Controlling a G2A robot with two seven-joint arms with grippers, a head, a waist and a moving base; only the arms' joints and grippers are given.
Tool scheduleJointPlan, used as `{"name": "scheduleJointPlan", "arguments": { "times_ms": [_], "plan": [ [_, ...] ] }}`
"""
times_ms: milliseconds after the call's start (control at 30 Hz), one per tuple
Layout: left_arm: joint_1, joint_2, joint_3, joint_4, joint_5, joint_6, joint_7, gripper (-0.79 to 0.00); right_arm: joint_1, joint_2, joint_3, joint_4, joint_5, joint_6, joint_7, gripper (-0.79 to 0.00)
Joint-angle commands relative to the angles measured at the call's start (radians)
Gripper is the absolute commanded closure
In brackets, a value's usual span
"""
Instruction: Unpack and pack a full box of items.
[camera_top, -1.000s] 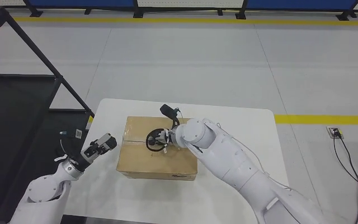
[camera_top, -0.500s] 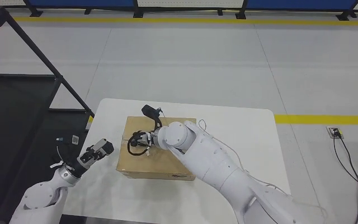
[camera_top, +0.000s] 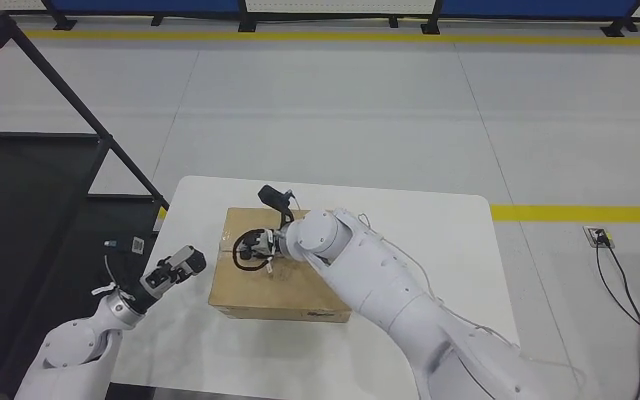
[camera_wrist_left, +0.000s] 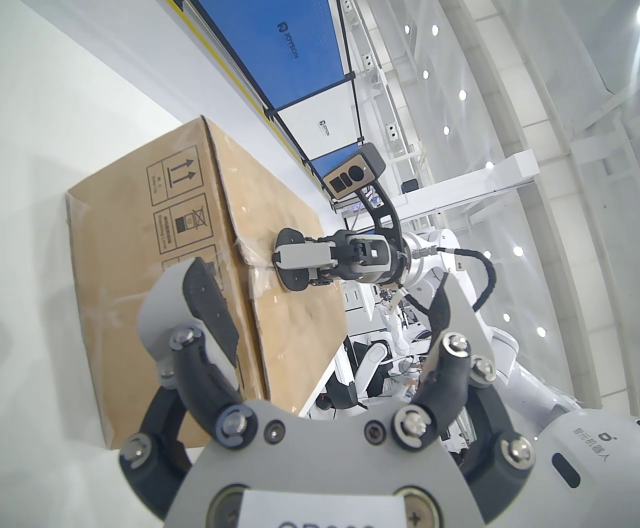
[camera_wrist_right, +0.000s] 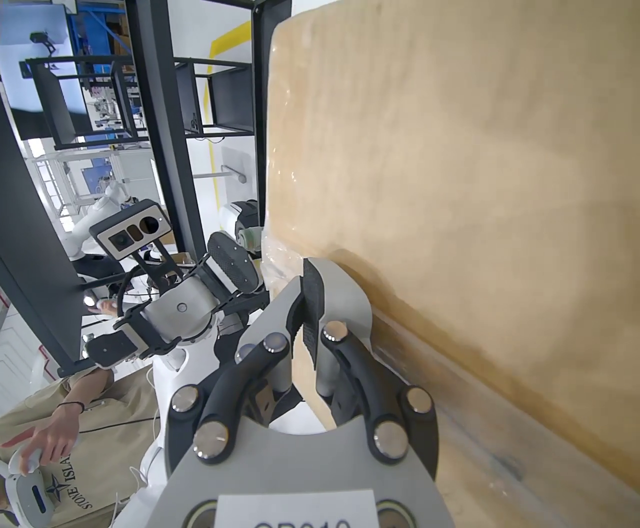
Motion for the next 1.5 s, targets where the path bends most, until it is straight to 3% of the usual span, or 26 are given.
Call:
{"name": "scheduleJointPlan", "arguments": {
  "times_ms": [0,367,600,933,1467],
  "plan": [
    [-0.005,0.0,0.005,-0.002,0.002,0.001,-0.003,-0.785,-0.004,0.009,0.013,0.002,-0.005,0.004,0.002,0.0],
    [-0.029,-0.001,0.026,0.003,0.005,0.005,-0.016,-0.785,-0.076,0.097,0.099,-0.116,-0.072,0.027,0.001,0.0],
    [-0.041,-0.001,0.038,0.002,0.009,0.004,-0.019,-0.785,-0.184,0.185,0.194,-0.351,-0.17,0.151,-0.022,0.0],
    [-0.042,0.0,0.046,0.002,0.008,-0.001,-0.019,-0.785,-0.416,0.306,0.367,-0.77,-0.37,0.367,0.005,0.0],
    [-0.027,0.003,0.039,-0.009,0.006,-0.009,-0.011,-0.785,-0.539,0.356,0.501,-0.906,-0.434,0.474,0.016,0.0]
  ]
}}
